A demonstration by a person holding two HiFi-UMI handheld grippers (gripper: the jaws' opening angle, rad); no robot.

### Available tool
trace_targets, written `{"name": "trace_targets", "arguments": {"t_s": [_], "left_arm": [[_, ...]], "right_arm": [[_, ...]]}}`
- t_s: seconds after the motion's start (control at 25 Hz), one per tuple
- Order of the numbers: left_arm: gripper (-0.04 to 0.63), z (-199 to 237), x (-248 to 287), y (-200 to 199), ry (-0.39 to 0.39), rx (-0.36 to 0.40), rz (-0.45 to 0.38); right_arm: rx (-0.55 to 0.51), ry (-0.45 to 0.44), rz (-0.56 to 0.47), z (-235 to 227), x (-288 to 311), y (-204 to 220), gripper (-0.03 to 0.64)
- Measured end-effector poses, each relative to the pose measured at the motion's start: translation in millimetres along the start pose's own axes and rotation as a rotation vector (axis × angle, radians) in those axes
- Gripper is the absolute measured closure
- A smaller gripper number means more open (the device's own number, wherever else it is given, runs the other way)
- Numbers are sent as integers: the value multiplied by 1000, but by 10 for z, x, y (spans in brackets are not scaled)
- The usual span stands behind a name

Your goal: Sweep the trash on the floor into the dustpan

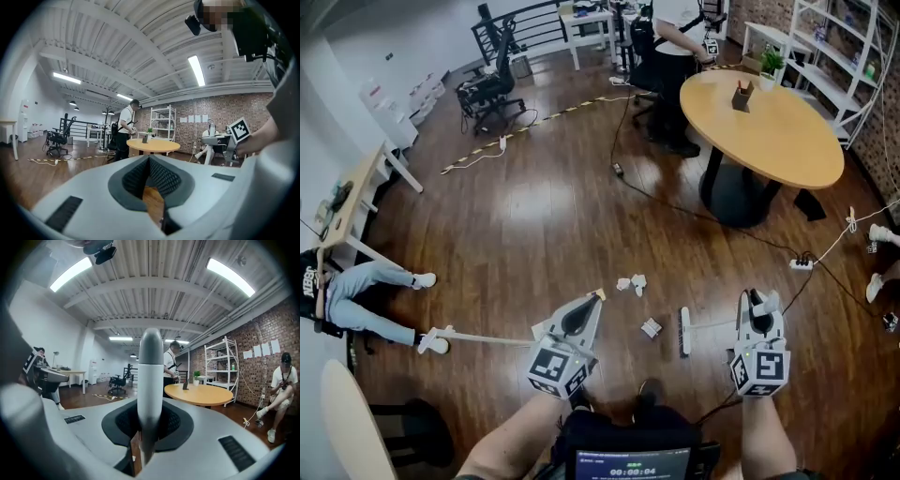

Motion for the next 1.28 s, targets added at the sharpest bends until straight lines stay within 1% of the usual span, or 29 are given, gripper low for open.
{"name": "trace_targets", "arguments": {"t_s": [0.24, 0.48, 0.64, 0.84, 1.04, 1.28], "left_arm": [[592, 357, 410, 453, 33, 23, 105], [592, 695, 645, 856, 41, 36, 167], [592, 965, 662, 1054, 35, 12, 194], [592, 1355, 483, 1177, 33, 10, 202], [592, 1789, 163, 1144, 3, -2, 190], [592, 2415, -350, 1170, -51, -7, 192]], "right_arm": [[-26, 66, 81, -7, 426, 425, 555], [-42, 119, 131, 2, 729, 880, 557], [-57, 115, 163, 173, 989, 1127, 557], [-52, 98, 200, 610, 1259, 1354, 557], [-26, 60, 202, 1144, 1540, 1337, 557], [2, 10, 209, 1931, 1848, 1312, 555]]}}
Point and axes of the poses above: the fingertips, and each gripper's own axes: x forward along the fingers, z to its left, y out of its underside, the point moved 9 cm from there along -x, backward along the fingers, and after that the axes turned 9 degrees about -y, right-handed, at the moved point
